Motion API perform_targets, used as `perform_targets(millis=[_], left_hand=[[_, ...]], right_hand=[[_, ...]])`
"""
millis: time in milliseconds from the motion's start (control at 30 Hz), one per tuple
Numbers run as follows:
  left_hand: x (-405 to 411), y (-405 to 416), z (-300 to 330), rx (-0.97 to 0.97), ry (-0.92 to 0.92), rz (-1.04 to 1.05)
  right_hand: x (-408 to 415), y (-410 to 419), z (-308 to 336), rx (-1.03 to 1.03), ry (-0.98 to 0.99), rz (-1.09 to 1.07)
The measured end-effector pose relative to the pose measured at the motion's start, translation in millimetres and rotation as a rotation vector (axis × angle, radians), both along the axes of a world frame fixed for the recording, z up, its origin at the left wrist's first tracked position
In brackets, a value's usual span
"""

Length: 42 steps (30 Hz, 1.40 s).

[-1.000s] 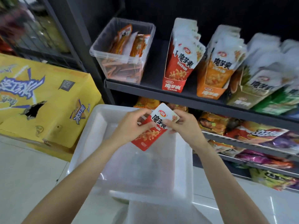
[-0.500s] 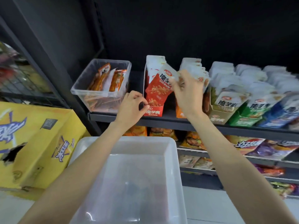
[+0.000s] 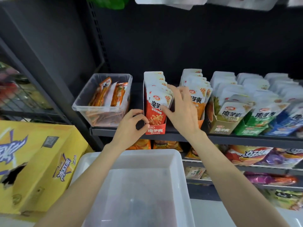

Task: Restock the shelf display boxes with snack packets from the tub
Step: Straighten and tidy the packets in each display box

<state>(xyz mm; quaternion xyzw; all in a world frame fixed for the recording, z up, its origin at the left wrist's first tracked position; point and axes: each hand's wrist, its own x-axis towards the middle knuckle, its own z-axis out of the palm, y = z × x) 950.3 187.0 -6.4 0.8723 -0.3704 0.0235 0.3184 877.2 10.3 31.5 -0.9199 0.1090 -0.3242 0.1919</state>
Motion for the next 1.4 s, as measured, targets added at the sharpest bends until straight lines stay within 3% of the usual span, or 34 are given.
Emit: perform_targets(millis=[67, 233, 433, 567, 800, 867, 933, 1067, 1167, 1267, 1400], left_hand=[[-4, 0, 6, -0.095, 0.099, 0.044], [-2, -22, 37, -0.538, 0.465, 0.159], [26, -73, 56, -0.591, 0.693, 0.111], [40, -85, 47, -0.621, 0.889, 0.112], [53, -76, 36, -0.537, 0.794, -0.01], [54, -74, 37, -0.39, 0.64, -0.048], [55, -72, 37, -0.165, 0.349, -0.082], [47, -63, 36, 0.177, -0.176, -0.075], [48, -63, 37, 0.289, -0.265, -0.067], [53, -71, 43, 0.404, -0.294, -0.031], [45, -79, 41, 0.565, -0.356, -0.007]], right_hand=[[-12, 0, 1, 0.219, -0.1, 0.016], [-20, 12, 16, 1.076, -0.118, 0.141], [35, 22, 14, 1.258, -0.019, 0.169], [75, 9, 16, 1.191, 0.051, 0.229], [69, -7, -7, 1.107, 0.037, 0.379], [68, -16, -3, 0.897, 0.085, 0.284], [68, -29, 7, 0.628, 0.149, 0.19], [75, -59, 34, 0.237, 0.27, 0.256], [90, -69, 41, 0.028, 0.375, 0.27], [102, -69, 43, -0.219, 0.326, 0.235], [111, -67, 53, -0.299, 0.391, 0.251]])
